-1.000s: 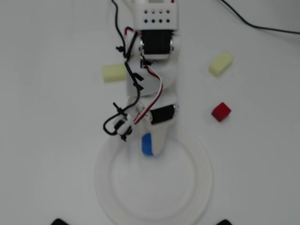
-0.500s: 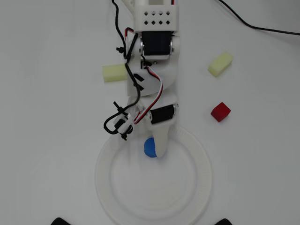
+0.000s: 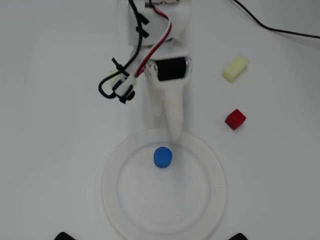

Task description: Grasp a blue block and put it in the dish.

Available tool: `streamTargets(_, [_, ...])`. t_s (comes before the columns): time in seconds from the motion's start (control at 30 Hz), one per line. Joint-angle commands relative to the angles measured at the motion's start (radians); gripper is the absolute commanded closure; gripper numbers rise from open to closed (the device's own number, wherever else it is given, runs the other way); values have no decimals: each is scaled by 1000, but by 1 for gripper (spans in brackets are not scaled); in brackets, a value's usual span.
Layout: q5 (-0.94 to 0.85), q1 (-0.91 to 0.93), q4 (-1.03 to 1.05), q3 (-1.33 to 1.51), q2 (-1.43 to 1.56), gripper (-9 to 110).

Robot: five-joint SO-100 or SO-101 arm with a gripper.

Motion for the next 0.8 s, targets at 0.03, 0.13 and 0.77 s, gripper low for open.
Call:
streamTargets(0.03, [-3, -15, 44, 230, 354, 67])
streamTargets(0.13, [0, -25, 46, 460, 627, 67])
streamTargets(0.77, [52, -21, 290, 1328, 1586, 66])
